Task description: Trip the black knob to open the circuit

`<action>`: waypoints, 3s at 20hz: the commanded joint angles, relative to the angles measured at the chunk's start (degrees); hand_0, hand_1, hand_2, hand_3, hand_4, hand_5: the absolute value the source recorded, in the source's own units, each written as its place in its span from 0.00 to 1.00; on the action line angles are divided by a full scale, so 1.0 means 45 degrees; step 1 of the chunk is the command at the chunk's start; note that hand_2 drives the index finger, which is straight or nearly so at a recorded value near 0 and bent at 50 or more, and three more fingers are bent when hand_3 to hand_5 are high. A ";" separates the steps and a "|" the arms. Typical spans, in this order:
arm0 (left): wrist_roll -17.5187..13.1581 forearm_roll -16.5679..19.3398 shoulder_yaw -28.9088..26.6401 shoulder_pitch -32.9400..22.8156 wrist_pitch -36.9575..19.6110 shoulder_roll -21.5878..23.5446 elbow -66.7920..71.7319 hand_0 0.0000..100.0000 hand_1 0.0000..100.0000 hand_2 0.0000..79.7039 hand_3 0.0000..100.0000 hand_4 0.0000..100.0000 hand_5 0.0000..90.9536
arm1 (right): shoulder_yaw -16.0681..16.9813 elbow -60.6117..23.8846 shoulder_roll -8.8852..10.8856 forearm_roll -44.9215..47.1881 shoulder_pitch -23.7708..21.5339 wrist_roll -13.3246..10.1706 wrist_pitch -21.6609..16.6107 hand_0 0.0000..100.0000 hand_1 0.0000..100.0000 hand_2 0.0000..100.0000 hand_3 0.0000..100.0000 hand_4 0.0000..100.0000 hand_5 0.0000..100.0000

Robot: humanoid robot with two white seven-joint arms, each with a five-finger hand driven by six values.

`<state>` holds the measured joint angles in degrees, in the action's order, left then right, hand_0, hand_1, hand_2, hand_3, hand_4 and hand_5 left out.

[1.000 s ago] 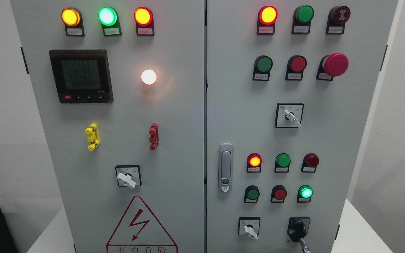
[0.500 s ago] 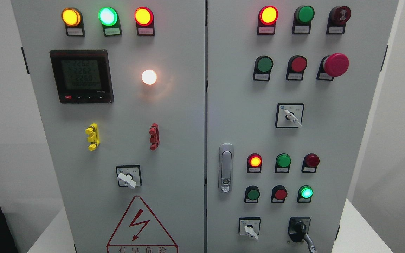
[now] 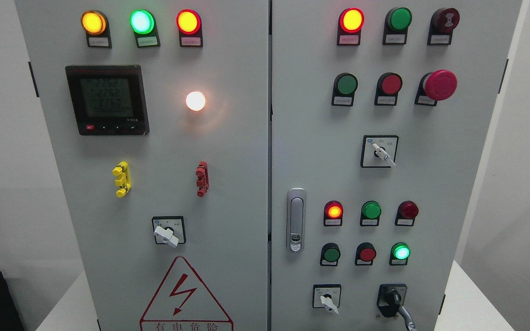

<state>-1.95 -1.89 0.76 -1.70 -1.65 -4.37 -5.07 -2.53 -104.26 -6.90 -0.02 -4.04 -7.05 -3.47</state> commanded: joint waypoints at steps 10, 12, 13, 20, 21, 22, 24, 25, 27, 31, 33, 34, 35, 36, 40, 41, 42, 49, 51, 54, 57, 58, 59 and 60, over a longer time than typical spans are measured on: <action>0.0004 -0.0030 -0.0012 0.0006 0.0016 -0.0006 0.0013 0.12 0.39 0.00 0.00 0.00 0.00 | 0.0328 -0.0677 0.0107 0.0218 -0.0489 0.0239 -0.0303 0.94 0.93 0.00 1.00 1.00 0.87; 0.0004 -0.0030 -0.0012 0.0006 0.0016 -0.0006 0.0013 0.12 0.39 0.00 0.00 0.00 0.00 | 0.0347 -0.0814 0.0107 0.0550 -0.0606 0.0239 -0.0303 0.97 0.93 0.00 1.00 1.00 0.87; 0.0004 -0.0030 -0.0012 0.0006 0.0016 -0.0006 0.0013 0.12 0.39 0.00 0.00 0.00 0.00 | 0.0348 -0.0873 0.0126 0.0687 -0.0684 0.0239 -0.0303 0.98 0.92 0.00 1.00 1.00 0.87; 0.0004 -0.0030 -0.0012 0.0006 -0.0004 -0.0006 0.0013 0.12 0.39 0.00 0.00 0.00 0.00 | 0.0426 -0.1438 0.0165 0.1059 -0.1308 0.0239 -0.0323 0.84 0.70 0.00 1.00 0.92 0.86; 0.0004 -0.0030 -0.0012 0.0006 0.0015 -0.0006 0.0013 0.12 0.39 0.00 0.00 0.00 0.00 | 0.0426 -0.1614 0.0146 0.1079 -0.1484 0.0239 -0.0323 0.83 0.70 0.00 1.00 0.92 0.85; 0.0004 -0.0030 -0.0012 0.0006 0.0016 -0.0006 0.0013 0.12 0.39 0.00 0.00 0.00 0.00 | 0.0426 -0.1712 0.0146 0.1175 -0.1621 0.0239 -0.0323 0.82 0.68 0.00 1.00 0.90 0.83; 0.0004 -0.0030 -0.0012 0.0006 0.0015 -0.0006 0.0013 0.12 0.39 0.00 0.00 0.00 0.00 | 0.0445 -0.1907 0.0146 0.1235 -0.1817 0.0239 -0.0323 0.78 0.63 0.00 0.98 0.84 0.75; 0.0004 -0.0030 -0.0012 0.0006 0.0016 -0.0006 0.0013 0.12 0.39 0.00 0.00 0.00 0.00 | 0.0465 -0.1947 0.0126 0.1235 -0.1895 0.0239 -0.0323 0.76 0.61 0.00 0.94 0.80 0.70; 0.0004 -0.0030 -0.0012 0.0006 0.0016 -0.0006 0.0013 0.12 0.39 0.00 0.00 0.00 0.00 | 0.0581 -0.2006 0.0126 0.1235 -0.2109 0.0278 -0.0323 0.74 0.53 0.00 0.88 0.75 0.65; 0.0004 -0.0030 -0.0012 0.0006 0.0015 -0.0006 0.0013 0.12 0.39 0.00 0.00 0.00 0.00 | 0.0718 -0.2181 0.0107 0.1274 -0.2734 0.0375 -0.0420 0.44 0.34 0.00 0.76 0.67 0.59; 0.0004 -0.0030 -0.0012 0.0006 -0.0004 -0.0025 0.0013 0.12 0.39 0.00 0.00 0.00 0.00 | 0.0796 -0.2201 0.0107 0.1643 -0.2969 0.0434 -0.0576 0.25 0.24 0.04 0.67 0.59 0.53; 0.0004 -0.0030 -0.0012 0.0006 0.0015 -0.0006 0.0013 0.12 0.39 0.00 0.00 0.00 0.00 | 0.0797 -0.2279 0.0126 0.1916 -0.3086 0.0473 -0.0596 0.23 0.22 0.05 0.65 0.58 0.52; 0.0004 -0.0030 -0.0012 0.0006 0.0016 -0.0006 0.0013 0.12 0.39 0.00 0.00 0.00 0.00 | 0.0816 -0.2357 0.0126 0.2151 -0.3261 0.0667 -0.0577 0.18 0.16 0.07 0.59 0.54 0.48; 0.0004 -0.0030 -0.0012 0.0006 0.0016 -0.0006 0.0013 0.12 0.39 0.00 0.00 0.00 0.00 | 0.0816 -0.2415 0.0126 0.2288 -0.3456 0.0920 -0.0596 0.16 0.12 0.09 0.56 0.52 0.45; 0.0004 -0.0030 -0.0012 0.0006 0.0016 -0.0006 0.0013 0.12 0.39 0.00 0.00 0.00 0.00 | 0.0875 -0.2494 0.0145 0.2543 -0.4042 0.1702 -0.1394 0.11 0.00 0.10 0.41 0.38 0.31; 0.0004 -0.0030 -0.0012 0.0006 0.0016 -0.0006 0.0013 0.12 0.39 0.00 0.00 0.00 0.00 | 0.0875 -0.2494 0.0146 0.2544 -0.4160 0.1974 -0.1590 0.10 0.00 0.07 0.34 0.30 0.21; 0.0004 -0.0030 -0.0012 0.0025 0.0016 -0.0006 0.0013 0.12 0.39 0.00 0.00 0.00 0.00 | 0.0875 -0.2514 0.0146 0.2544 -0.4277 0.2209 -0.1708 0.09 0.00 0.03 0.29 0.22 0.11; 0.0004 -0.0030 -0.0012 0.0006 0.0016 -0.0006 0.0013 0.12 0.39 0.00 0.00 0.00 0.00 | 0.0894 -0.2494 0.0165 0.2544 -0.4473 0.2544 -0.1983 0.07 0.00 0.00 0.12 0.02 0.00; 0.0004 -0.0030 -0.0012 0.0025 0.0016 -0.0006 0.0013 0.12 0.39 0.00 0.00 0.00 0.00 | 0.0875 -0.2494 0.0165 0.2544 -0.4571 0.2544 -0.1983 0.07 0.00 0.00 0.10 0.00 0.00; 0.0004 -0.0030 -0.0012 0.0006 0.0016 -0.0006 0.0013 0.12 0.39 0.00 0.00 0.00 0.00 | 0.0875 -0.2475 0.0204 0.2602 -0.4630 0.2563 -0.1983 0.06 0.00 0.00 0.08 0.00 0.00; 0.0004 -0.0030 -0.0012 0.0006 0.0015 -0.0006 0.0013 0.12 0.39 0.00 0.00 0.00 0.00 | 0.0855 -0.2475 0.0243 0.2641 -0.4689 0.2563 -0.2002 0.06 0.00 0.00 0.05 0.00 0.00; 0.0004 -0.0030 -0.0012 0.0006 0.0016 -0.0006 0.0013 0.12 0.39 0.00 0.00 0.00 0.00 | 0.0855 -0.2455 0.0243 0.2641 -0.4708 0.2563 -0.2002 0.06 0.00 0.00 0.05 0.00 0.00; 0.0004 -0.0030 -0.0012 0.0006 -0.0004 -0.0006 0.0013 0.12 0.39 0.00 0.00 0.00 0.00 | 0.0855 -0.2455 0.0243 0.2641 -0.4708 0.2563 -0.2002 0.06 0.00 0.00 0.04 0.00 0.00; 0.0004 -0.0030 -0.0012 0.0006 0.0015 -0.0006 0.0013 0.12 0.39 0.00 0.00 0.00 0.00 | 0.0855 -0.2436 0.0243 0.2641 -0.4708 0.2563 -0.2002 0.06 0.00 0.00 0.03 0.00 0.00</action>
<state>-1.95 -1.88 0.76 -1.70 -1.65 -4.37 -5.07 1.22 -113.99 -5.95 11.67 -25.18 4.05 -11.63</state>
